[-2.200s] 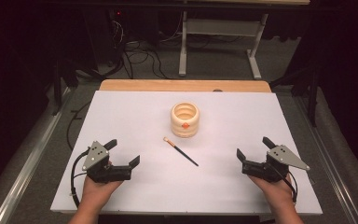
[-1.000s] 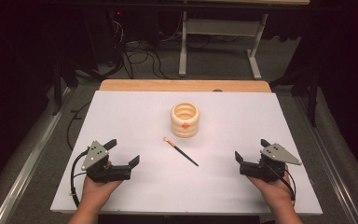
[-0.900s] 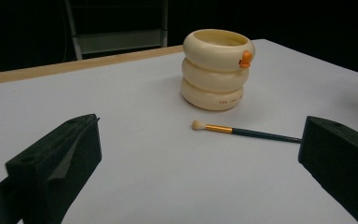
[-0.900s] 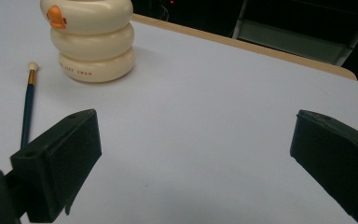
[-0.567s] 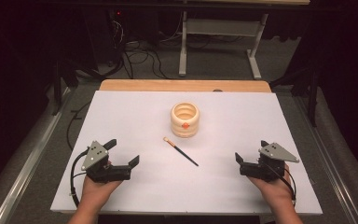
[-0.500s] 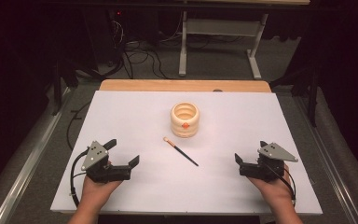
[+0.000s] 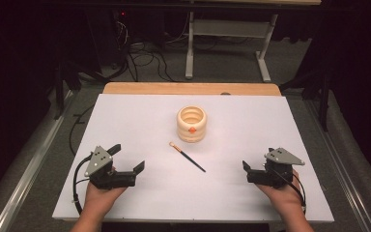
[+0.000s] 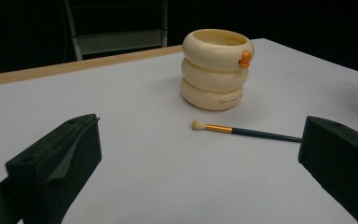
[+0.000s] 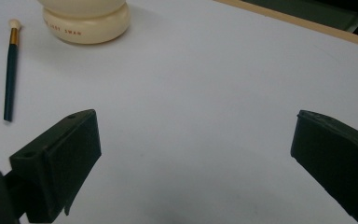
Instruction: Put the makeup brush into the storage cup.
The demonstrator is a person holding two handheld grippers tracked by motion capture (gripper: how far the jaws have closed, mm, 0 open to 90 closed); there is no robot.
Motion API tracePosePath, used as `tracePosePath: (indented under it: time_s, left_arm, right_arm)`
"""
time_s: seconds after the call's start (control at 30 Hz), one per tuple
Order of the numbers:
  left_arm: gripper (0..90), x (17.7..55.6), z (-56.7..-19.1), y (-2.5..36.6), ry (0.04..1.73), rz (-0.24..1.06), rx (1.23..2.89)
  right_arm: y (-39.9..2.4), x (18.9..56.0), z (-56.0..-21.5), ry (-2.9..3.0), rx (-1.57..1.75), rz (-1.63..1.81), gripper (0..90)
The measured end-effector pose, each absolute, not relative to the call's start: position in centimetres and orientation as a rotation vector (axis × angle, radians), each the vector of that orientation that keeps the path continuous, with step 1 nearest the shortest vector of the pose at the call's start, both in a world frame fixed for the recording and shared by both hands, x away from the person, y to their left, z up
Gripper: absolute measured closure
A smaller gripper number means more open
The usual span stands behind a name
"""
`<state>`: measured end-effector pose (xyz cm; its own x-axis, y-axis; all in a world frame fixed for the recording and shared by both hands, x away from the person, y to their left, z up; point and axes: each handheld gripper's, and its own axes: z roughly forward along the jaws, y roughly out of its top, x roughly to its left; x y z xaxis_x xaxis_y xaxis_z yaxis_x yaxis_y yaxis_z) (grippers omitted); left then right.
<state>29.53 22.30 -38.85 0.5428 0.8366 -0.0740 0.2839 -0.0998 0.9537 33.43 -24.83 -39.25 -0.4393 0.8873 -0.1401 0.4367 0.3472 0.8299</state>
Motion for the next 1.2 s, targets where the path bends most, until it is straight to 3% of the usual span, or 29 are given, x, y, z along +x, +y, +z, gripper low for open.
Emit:
tracePosePath:
  time_s: [0.77, 1.2]
  left_arm:
    - [0.0, 29.3, -38.7, 22.2, 0.941, 0.599, 1.647]
    - [0.0, 29.0, -38.1, 22.8, 0.923, 0.590, 1.611]
  right_arm:
    - [-24.9, 34.6, -39.9, 2.110, 1.264, 1.007, 4.1]
    - [-24.6, 35.9, -40.4, 2.211, 1.361, 0.824, 4.9]
